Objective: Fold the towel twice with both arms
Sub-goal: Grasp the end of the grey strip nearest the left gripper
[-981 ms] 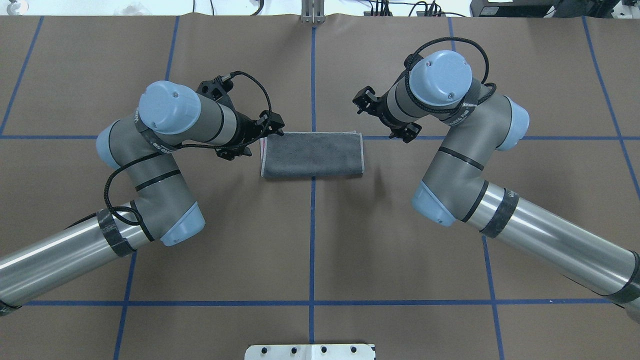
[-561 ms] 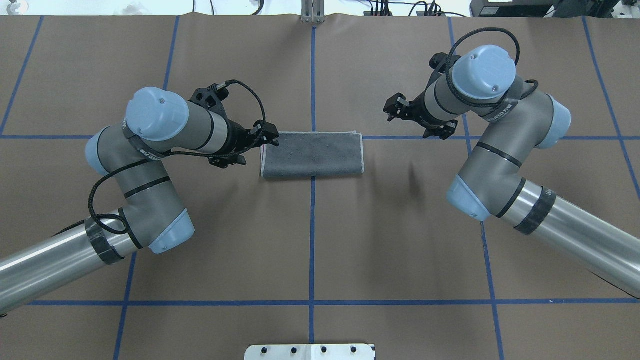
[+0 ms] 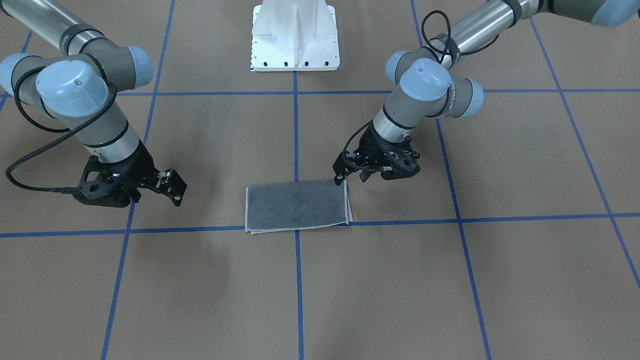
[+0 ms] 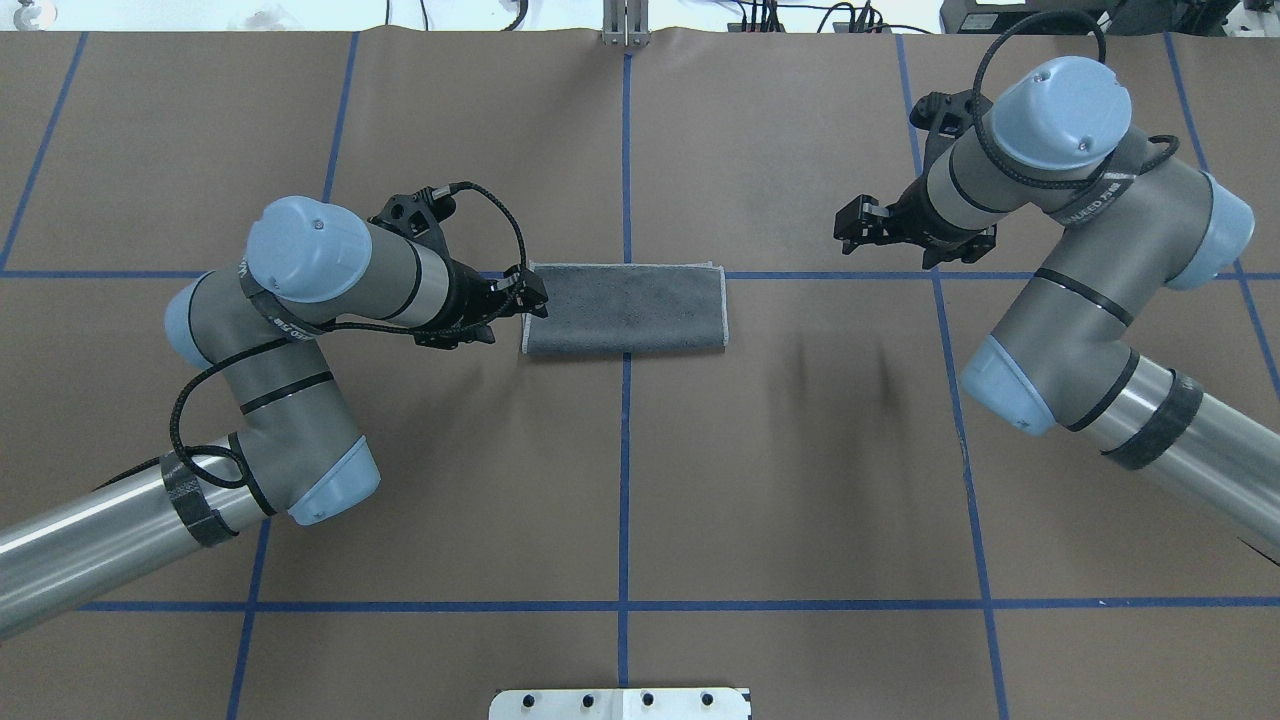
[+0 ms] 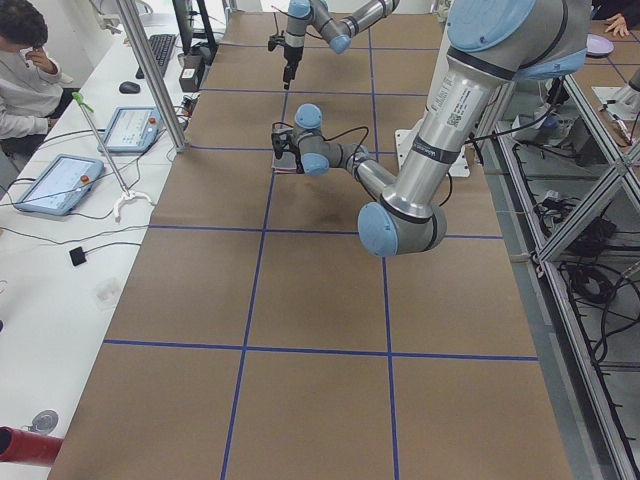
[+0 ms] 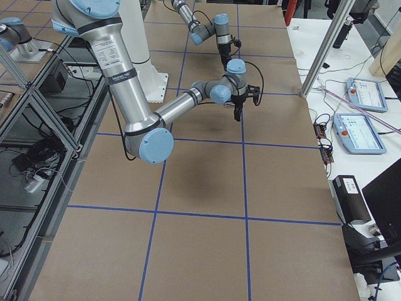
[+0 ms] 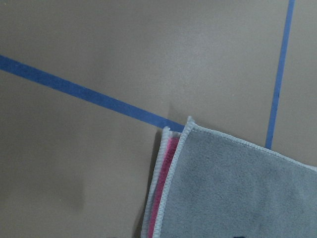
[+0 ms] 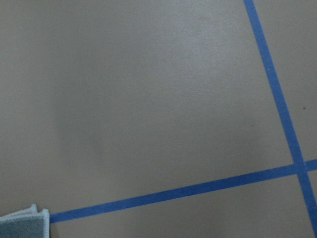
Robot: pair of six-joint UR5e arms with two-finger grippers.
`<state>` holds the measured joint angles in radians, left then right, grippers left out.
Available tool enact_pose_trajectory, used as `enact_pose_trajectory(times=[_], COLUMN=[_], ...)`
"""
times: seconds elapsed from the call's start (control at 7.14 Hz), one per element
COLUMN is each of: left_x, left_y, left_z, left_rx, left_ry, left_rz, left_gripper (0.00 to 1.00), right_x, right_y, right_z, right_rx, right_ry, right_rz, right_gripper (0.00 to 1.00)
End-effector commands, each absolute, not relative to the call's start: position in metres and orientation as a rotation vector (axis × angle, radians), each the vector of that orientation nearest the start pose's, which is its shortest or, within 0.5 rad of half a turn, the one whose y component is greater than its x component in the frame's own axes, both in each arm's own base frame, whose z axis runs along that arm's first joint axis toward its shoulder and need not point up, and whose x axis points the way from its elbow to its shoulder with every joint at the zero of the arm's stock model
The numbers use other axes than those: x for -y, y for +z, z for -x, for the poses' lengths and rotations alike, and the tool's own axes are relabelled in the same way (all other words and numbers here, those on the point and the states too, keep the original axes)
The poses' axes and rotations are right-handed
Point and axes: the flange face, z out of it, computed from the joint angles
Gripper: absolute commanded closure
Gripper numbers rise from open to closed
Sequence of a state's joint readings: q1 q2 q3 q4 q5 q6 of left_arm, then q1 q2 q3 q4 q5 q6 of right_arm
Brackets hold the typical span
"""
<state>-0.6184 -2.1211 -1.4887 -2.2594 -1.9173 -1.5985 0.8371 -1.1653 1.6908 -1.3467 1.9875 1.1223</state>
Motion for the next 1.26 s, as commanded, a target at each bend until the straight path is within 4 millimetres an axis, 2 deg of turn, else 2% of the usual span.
enact_pose_trajectory(times=[0.0,0.28,0.56,1.12], left_x=[0.479,0.476,0.476,0.48], left_y=[0.305,0.309,0.312,0.311], left_z=[-0.52,-0.525,-0.527,-0.531], left_rx=[-1.172,-1.165,-1.159,-1.154], left_ry=[-0.361,-0.36,-0.365,-0.383], left_rz=[-0.025,-0.018,-0.013,-0.027], left_gripper=[0.36,0.36,0.44,0.45], right_x=[0.537,0.54,0.54,0.54], right_y=[0.371,0.381,0.381,0.381], right_z=[0.339,0.324,0.325,0.325], right_rx=[0.809,0.81,0.809,0.809], right_ry=[0.133,0.102,0.101,0.101], right_rz=[-0.142,-0.138,-0.139,-0.139], right_gripper=[0.0,0.0,0.0,0.0])
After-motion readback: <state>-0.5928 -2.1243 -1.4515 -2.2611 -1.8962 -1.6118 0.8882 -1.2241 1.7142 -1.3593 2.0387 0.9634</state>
